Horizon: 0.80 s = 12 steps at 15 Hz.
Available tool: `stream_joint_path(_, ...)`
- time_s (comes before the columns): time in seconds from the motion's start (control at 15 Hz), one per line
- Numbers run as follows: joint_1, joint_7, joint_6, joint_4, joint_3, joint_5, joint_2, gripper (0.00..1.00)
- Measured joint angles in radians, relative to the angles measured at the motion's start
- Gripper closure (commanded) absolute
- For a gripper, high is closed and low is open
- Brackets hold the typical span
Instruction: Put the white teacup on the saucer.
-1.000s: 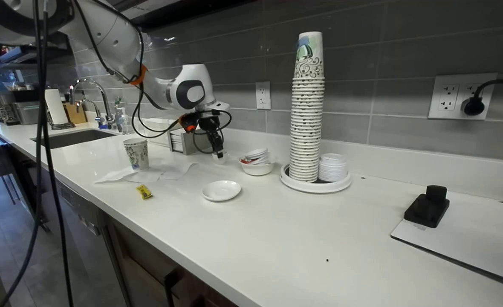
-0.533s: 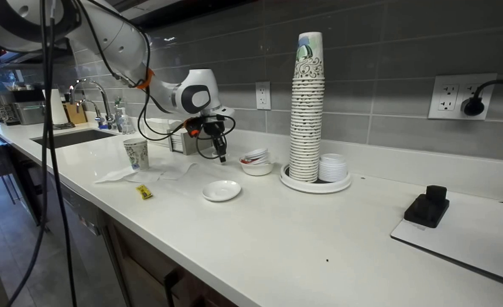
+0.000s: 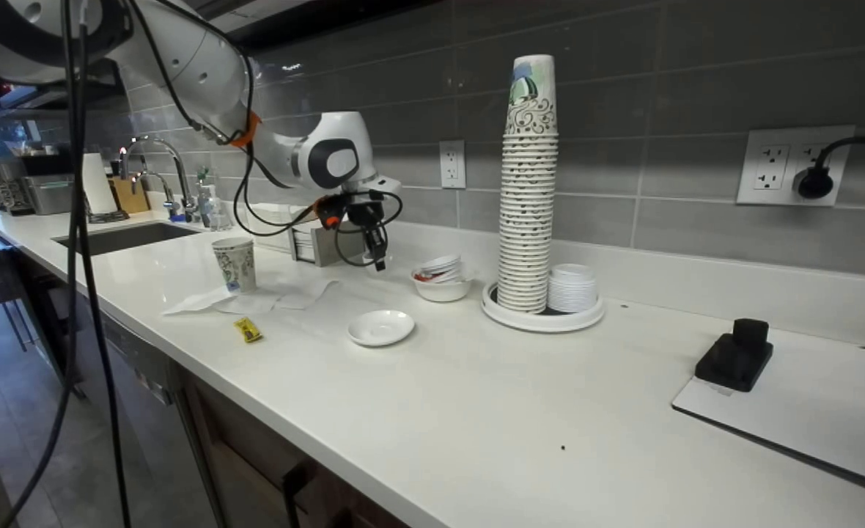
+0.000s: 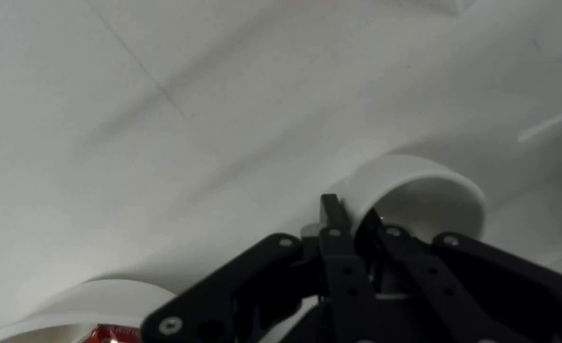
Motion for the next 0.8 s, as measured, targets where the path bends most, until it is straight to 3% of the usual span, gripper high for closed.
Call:
stream_joint_path(0.27, -0.011, -0.007, 0.0, -0.078, -0.024, 0.0, -0.125, 0.98)
stream_joint_path(0.8, -0.11, -0.152, -0.001, -0.494, -0.045, 0.035, -0.499, 0.98)
